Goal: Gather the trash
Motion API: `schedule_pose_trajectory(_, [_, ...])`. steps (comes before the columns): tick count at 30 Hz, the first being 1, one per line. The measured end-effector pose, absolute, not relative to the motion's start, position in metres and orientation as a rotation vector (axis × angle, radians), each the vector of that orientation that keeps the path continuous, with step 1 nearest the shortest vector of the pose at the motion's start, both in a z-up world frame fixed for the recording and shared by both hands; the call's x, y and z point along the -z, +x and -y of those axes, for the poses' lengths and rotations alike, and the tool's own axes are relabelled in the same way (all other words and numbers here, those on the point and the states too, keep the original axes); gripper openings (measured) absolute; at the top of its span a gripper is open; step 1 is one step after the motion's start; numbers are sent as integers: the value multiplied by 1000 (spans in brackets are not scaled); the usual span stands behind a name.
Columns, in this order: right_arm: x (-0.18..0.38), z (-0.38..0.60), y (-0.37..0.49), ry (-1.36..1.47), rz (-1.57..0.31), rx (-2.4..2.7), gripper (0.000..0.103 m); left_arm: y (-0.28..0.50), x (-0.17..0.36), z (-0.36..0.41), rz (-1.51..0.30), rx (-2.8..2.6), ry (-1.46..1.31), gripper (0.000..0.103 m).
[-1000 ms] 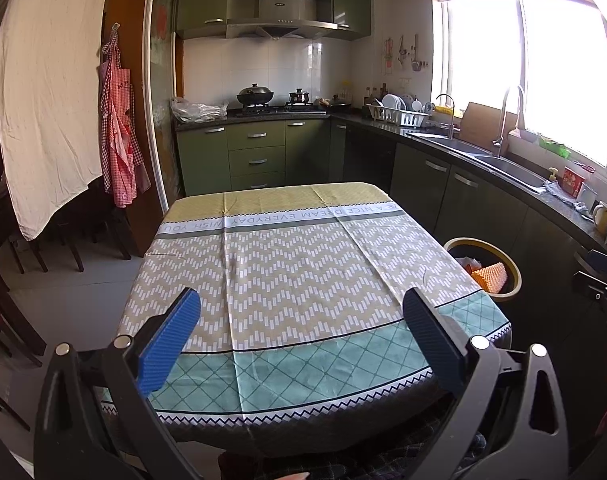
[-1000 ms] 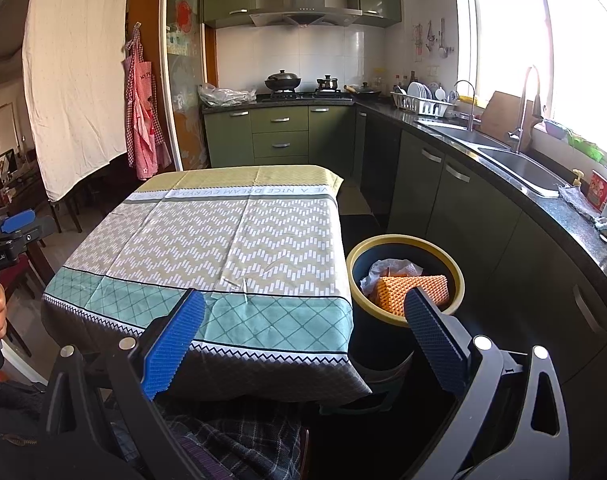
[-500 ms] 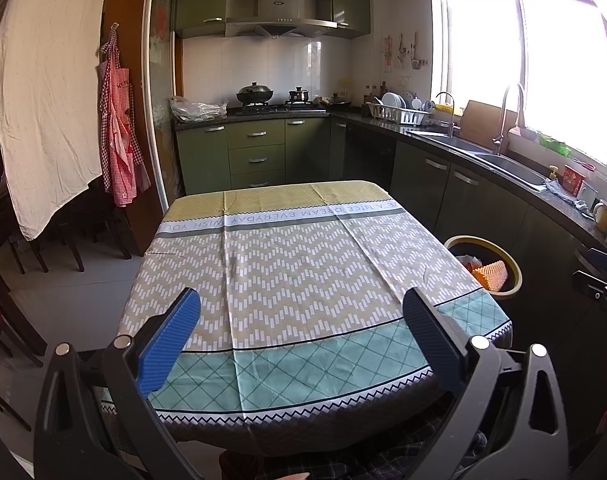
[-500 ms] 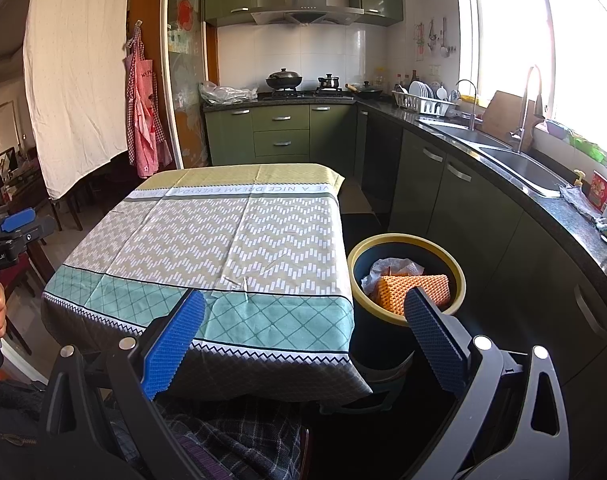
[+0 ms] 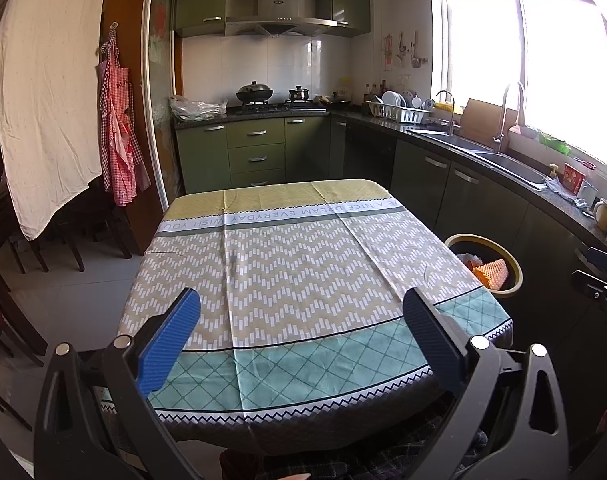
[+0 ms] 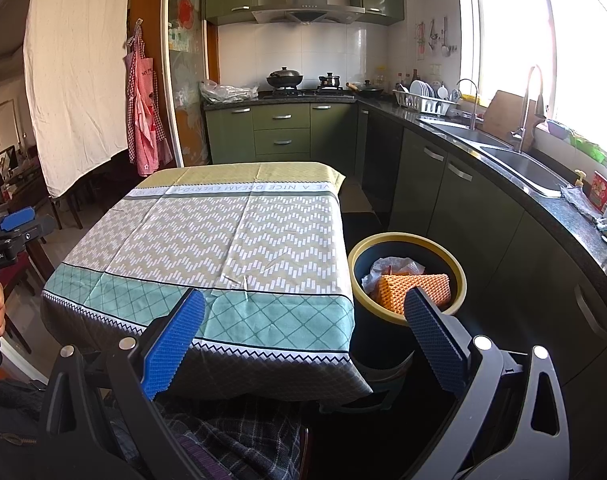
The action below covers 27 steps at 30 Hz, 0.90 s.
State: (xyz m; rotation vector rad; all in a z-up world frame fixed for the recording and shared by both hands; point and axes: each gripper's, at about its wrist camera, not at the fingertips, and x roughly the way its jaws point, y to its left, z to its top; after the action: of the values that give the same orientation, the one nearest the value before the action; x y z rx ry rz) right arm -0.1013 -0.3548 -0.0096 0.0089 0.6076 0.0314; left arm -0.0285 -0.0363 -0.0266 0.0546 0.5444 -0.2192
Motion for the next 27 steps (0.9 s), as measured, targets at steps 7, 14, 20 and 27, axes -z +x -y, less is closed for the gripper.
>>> schedule_pose_trajectory(7, [12, 355, -100, 8, -608, -35, 98, -28, 29, 36, -548, 223, 58, 96])
schedule_pose_trajectory(14, [14, 356, -100, 6, -609, -35, 98, -27, 28, 35, -551, 225, 55, 96])
schedule_pose_trajectory(20, [14, 356, -99, 6, -612, -36, 98, -27, 29, 35, -554, 228, 53, 96])
schedule_pose_trajectory(27, [17, 358, -99, 3, -616, -41, 98, -25, 29, 34, -564, 236, 50, 96])
